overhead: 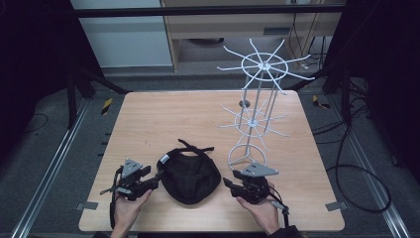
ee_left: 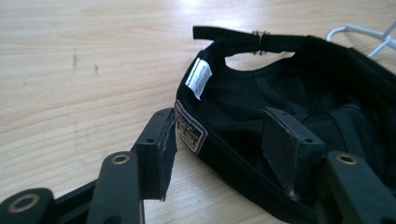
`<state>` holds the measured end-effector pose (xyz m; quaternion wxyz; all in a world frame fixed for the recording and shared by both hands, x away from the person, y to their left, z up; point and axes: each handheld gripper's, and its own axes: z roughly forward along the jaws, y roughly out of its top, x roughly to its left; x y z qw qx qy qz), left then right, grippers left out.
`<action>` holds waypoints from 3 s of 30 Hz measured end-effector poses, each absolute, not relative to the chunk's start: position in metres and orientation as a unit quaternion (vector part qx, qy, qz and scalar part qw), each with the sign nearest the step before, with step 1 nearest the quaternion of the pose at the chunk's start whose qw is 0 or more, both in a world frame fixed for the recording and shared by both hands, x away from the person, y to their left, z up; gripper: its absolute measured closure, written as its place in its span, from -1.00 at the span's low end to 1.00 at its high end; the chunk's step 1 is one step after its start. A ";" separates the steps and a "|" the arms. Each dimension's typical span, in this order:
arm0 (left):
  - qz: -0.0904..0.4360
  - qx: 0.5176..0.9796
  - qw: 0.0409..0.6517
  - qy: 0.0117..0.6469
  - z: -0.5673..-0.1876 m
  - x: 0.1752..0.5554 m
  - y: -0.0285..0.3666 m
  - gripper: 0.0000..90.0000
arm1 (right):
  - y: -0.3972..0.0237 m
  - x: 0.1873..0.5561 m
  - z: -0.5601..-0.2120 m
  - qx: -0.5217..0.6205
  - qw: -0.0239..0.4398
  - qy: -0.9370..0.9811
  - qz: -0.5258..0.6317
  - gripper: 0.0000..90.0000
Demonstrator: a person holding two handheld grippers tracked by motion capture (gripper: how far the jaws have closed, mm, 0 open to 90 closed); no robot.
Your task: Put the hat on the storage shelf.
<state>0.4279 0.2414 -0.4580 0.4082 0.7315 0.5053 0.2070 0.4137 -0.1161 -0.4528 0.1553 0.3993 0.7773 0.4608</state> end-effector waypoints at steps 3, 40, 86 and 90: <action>0.206 0.733 0.401 0.509 -0.461 0.431 0.238 0.00 | -0.109 0.417 -0.456 0.398 0.152 0.781 0.456 0.19; 0.150 0.755 0.361 0.526 -0.481 0.441 0.232 0.65 | -0.078 0.429 -0.450 0.376 0.176 0.777 0.474 0.86; 0.131 0.735 0.490 0.449 -0.416 0.432 0.182 0.01 | -0.078 0.409 -0.445 0.345 0.204 0.778 0.484 0.87; 0.134 0.729 0.497 0.451 -0.412 0.436 0.174 -0.06 | -0.077 0.409 -0.445 0.342 0.202 0.780 0.483 0.87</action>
